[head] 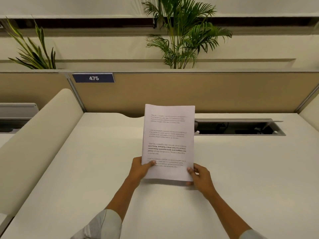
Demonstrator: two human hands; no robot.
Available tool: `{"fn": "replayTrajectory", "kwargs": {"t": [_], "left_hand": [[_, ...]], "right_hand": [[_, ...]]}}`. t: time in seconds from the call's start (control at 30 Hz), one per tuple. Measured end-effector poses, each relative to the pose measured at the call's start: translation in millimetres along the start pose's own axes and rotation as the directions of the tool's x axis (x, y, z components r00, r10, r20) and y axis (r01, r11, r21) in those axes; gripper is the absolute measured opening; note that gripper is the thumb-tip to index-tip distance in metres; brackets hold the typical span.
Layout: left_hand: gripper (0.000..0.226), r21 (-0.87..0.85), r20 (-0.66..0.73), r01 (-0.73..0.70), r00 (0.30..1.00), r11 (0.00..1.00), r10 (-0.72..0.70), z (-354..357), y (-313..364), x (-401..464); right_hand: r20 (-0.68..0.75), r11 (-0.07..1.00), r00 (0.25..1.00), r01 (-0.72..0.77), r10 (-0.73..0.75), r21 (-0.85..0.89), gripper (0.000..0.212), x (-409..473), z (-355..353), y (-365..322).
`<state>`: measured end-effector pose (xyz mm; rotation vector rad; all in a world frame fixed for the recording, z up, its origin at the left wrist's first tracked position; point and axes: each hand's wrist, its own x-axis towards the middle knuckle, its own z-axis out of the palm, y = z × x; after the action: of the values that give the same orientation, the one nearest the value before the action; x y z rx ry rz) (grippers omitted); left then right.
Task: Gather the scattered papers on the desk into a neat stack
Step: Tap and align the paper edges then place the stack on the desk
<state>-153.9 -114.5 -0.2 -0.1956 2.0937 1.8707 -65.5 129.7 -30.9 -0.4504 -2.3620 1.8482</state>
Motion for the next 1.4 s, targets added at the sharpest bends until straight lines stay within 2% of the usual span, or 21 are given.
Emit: {"fn": "replayTrajectory", "kwargs": {"t": [0.2, 0.4, 0.63, 0.8, 0.9, 1.03, 1.1, 1.2, 1.4], "left_hand": [[0.024, -0.032, 0.030, 0.127, 0.992, 0.991, -0.126, 5, 22, 49], [0.041, -0.016, 0.014, 0.241, 0.970, 0.970, -0.241, 17, 22, 103], [0.048, 0.003, -0.003, 0.326, 0.945, 0.945, -0.326, 32, 17, 136], [0.029, -0.066, -0.015, 0.354, 0.934, 0.933, -0.356, 39, 14, 134], [0.027, -0.079, -0.085, 0.333, 0.937, 0.940, -0.339, 42, 15, 129], [0.044, 0.087, -0.263, 0.242, 0.941, 0.966, -0.212, 48, 22, 118], [0.052, 0.172, -0.263, 0.192, 0.954, 0.966, -0.143, 50, 25, 114], [0.051, 0.265, -0.224, 0.146, 0.971, 0.953, -0.086, 51, 29, 112], [0.049, 0.326, -0.205, 0.146, 0.975, 0.934, -0.081, 52, 33, 112]], "right_hand": [[0.129, 0.961, 0.966, -0.241, 0.224, 0.136, 0.017, 58, -8, -13], [0.206, 0.913, 0.917, -0.376, 0.342, 0.159, 0.012, 108, -12, -9], [0.142, 0.913, 0.909, -0.404, 0.392, 0.063, 0.017, 137, -12, -3], [-0.028, 0.926, 0.925, -0.379, 0.379, 0.005, 0.031, 134, -4, -4], [-0.109, 0.949, 0.946, -0.311, 0.305, -0.051, 0.044, 124, 4, -4], [-0.183, 0.957, 0.946, -0.282, 0.267, -0.064, 0.049, 115, 16, -5], [-0.202, 0.959, 0.945, -0.275, 0.257, -0.068, 0.048, 113, 19, -5], [-0.223, 0.957, 0.939, -0.282, 0.261, -0.067, 0.047, 111, 21, -7], [-0.270, 0.951, 0.923, -0.302, 0.274, -0.070, 0.046, 111, 25, -8]]}}
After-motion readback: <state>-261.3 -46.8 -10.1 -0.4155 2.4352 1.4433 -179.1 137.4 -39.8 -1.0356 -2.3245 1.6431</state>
